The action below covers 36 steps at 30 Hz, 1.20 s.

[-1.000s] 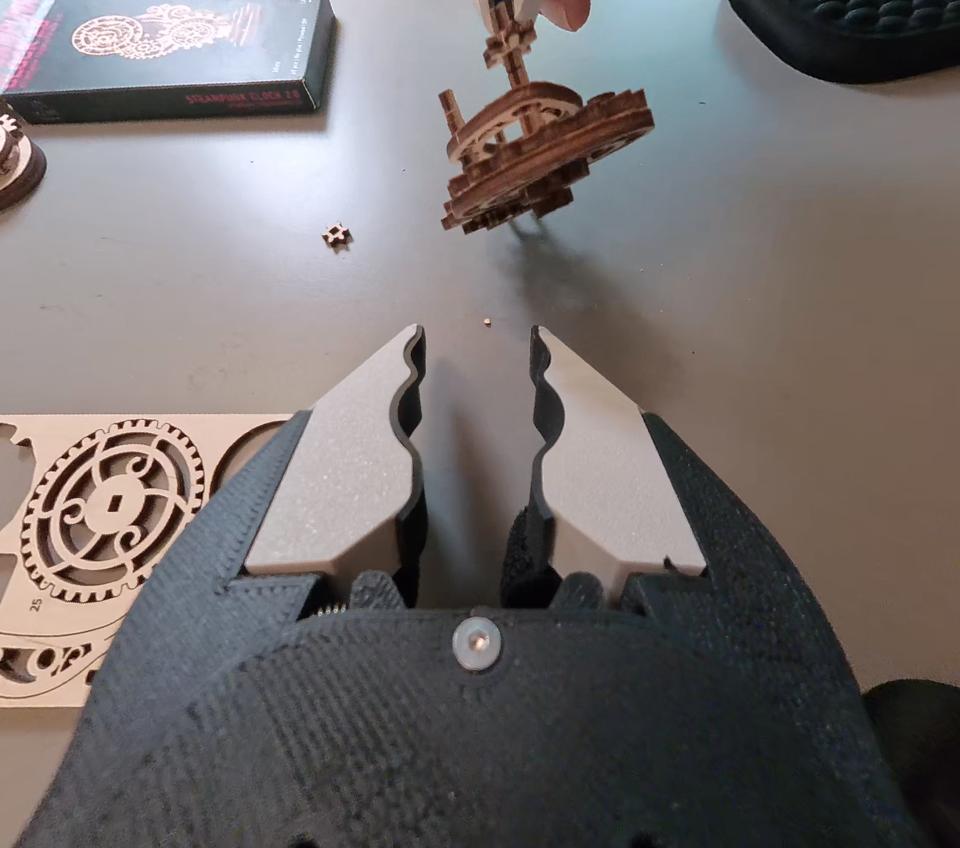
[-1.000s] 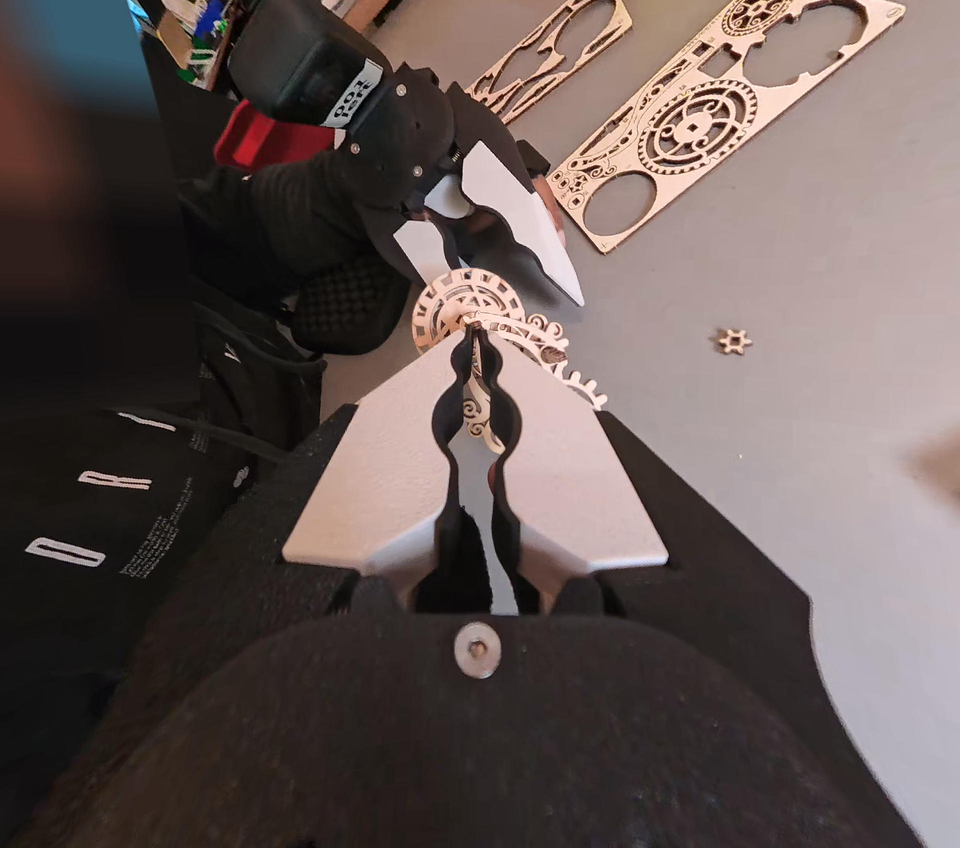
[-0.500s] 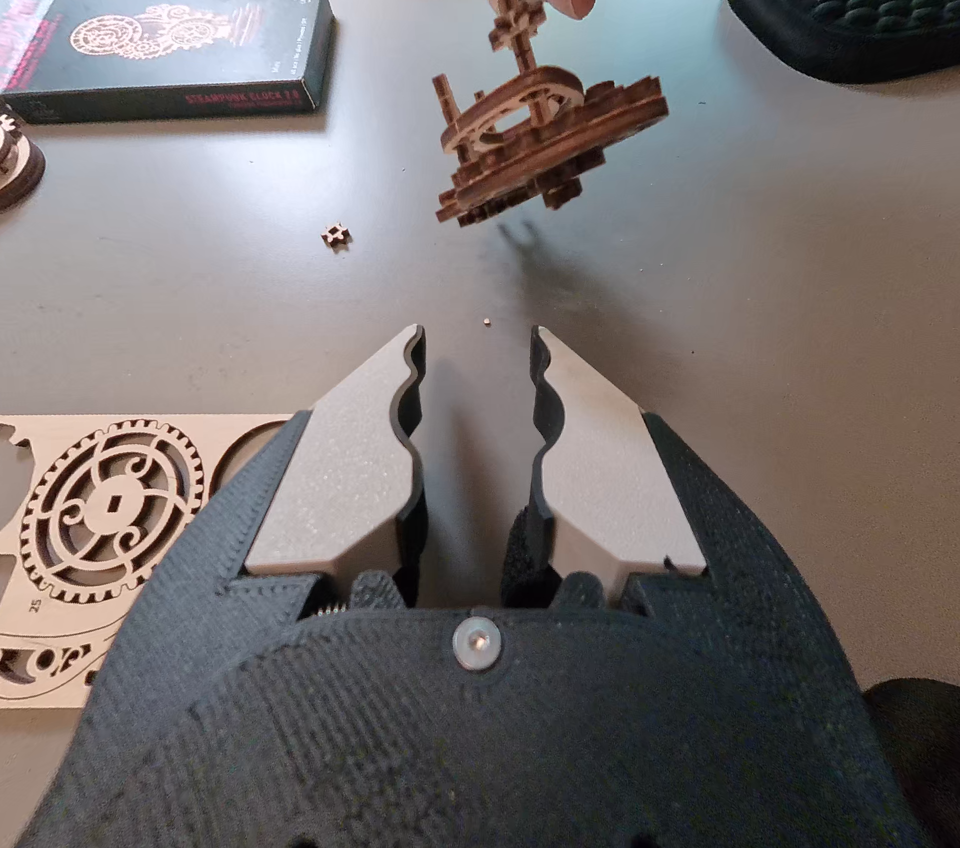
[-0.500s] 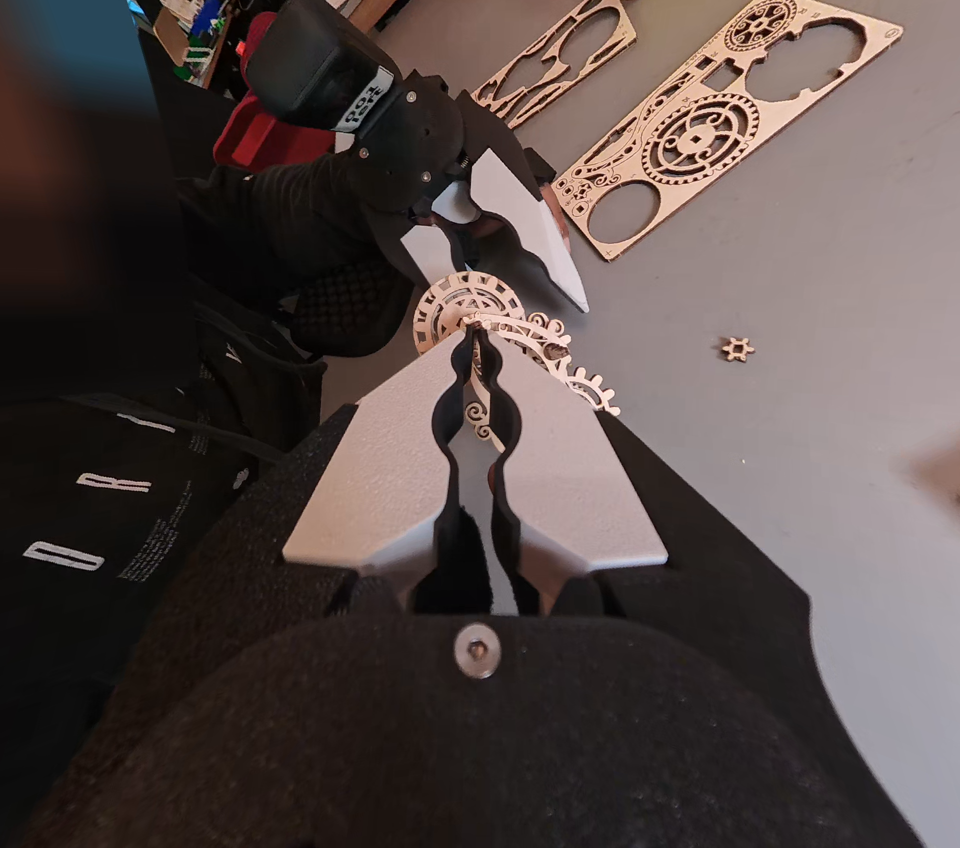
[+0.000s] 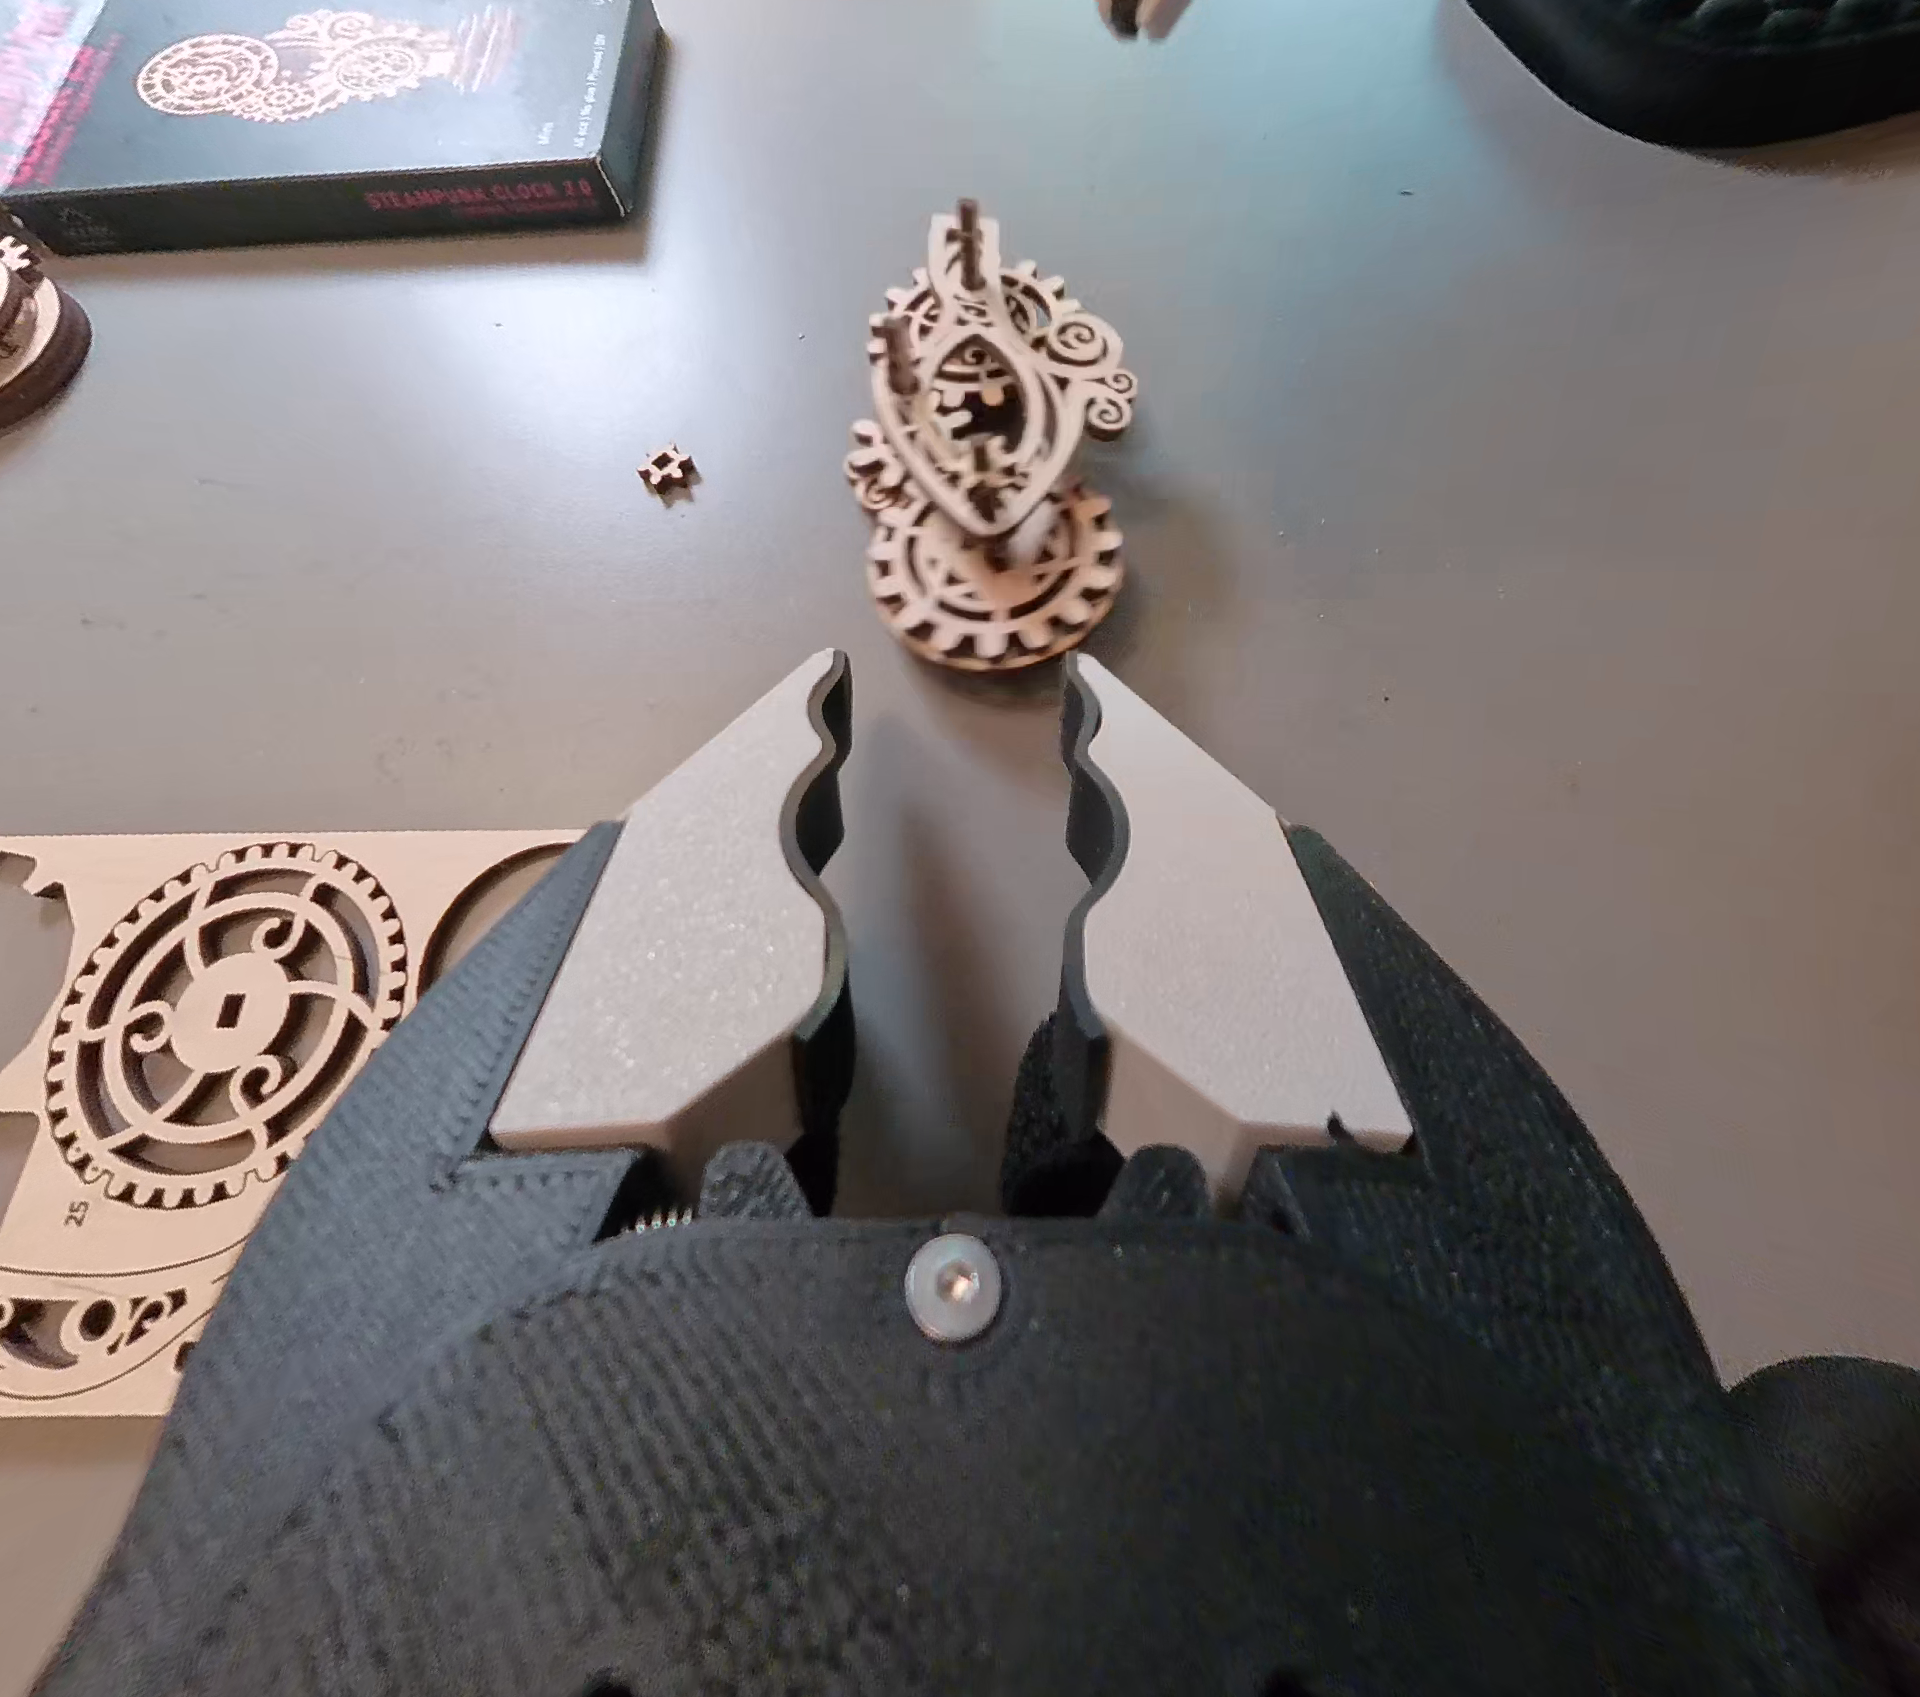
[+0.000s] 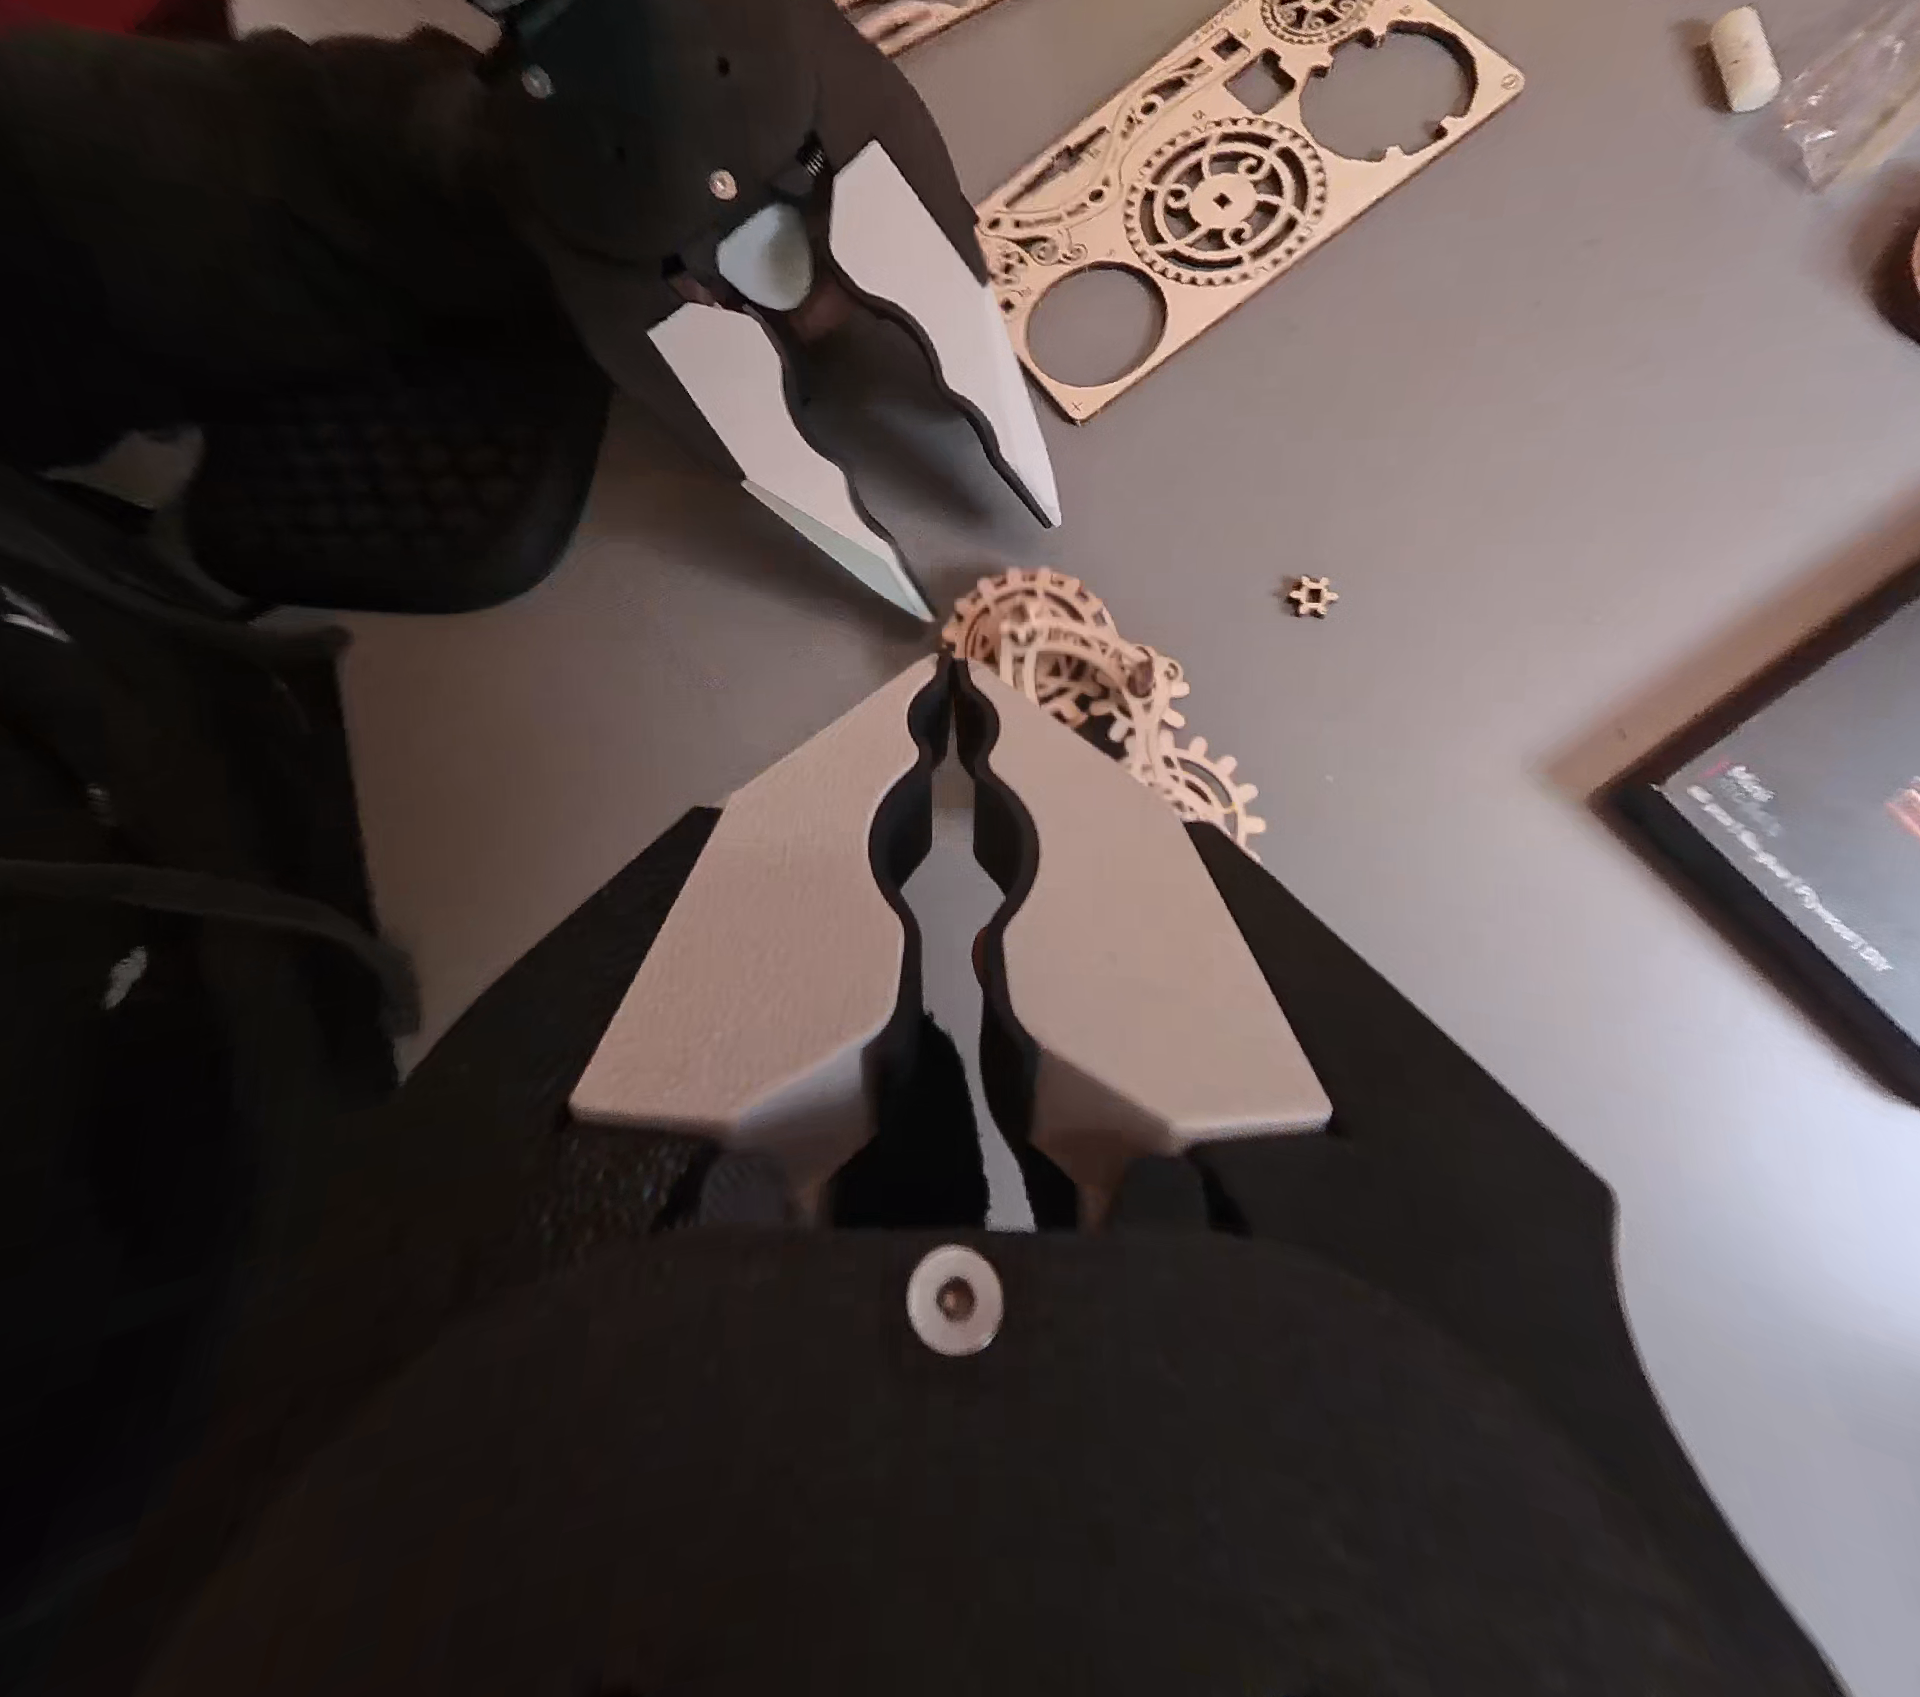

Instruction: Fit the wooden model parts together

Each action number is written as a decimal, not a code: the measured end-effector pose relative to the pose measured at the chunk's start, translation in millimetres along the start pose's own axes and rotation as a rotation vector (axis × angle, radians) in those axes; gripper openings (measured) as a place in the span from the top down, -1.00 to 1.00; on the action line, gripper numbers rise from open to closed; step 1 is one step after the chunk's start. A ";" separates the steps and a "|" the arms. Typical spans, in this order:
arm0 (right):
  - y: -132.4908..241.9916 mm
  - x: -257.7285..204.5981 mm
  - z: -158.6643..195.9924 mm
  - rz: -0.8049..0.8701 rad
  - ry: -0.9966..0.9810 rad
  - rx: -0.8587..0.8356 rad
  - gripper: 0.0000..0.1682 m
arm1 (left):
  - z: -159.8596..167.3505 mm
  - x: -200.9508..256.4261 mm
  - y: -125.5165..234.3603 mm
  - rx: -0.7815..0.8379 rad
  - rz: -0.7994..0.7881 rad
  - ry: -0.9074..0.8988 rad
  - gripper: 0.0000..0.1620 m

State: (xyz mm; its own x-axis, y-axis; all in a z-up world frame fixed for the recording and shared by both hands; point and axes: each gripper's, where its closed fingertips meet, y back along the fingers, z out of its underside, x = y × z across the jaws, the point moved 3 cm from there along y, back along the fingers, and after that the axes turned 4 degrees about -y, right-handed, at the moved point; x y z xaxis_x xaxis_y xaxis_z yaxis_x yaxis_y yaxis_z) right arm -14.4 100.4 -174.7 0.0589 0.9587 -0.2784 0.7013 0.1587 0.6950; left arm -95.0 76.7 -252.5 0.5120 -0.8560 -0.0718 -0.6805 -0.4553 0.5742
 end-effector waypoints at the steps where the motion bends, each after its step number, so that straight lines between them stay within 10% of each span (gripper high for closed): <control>1: -3.5 1.7 2.5 0.048 0.027 -0.018 1.00 | -0.1 0.0 0.2 0.001 0.000 0.000 0.52; 17: -20.0 32.9 39.5 0.205 0.272 -0.011 0.50 | -0.3 0.4 -5.3 -0.022 -0.021 -0.036 0.26; 36: -24.4 37.2 41.7 0.007 0.158 0.133 0.62 | -14.0 8.0 -12.1 0.051 0.258 0.194 0.39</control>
State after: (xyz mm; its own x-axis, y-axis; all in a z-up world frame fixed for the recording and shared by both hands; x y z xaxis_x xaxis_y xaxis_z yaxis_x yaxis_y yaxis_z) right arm 0.4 122.4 -229.7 -0.0408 0.9865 -0.1589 0.7894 0.1293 0.6001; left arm -75.3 78.8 -248.6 0.4061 -0.8844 0.2302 -0.8236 -0.2450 0.5116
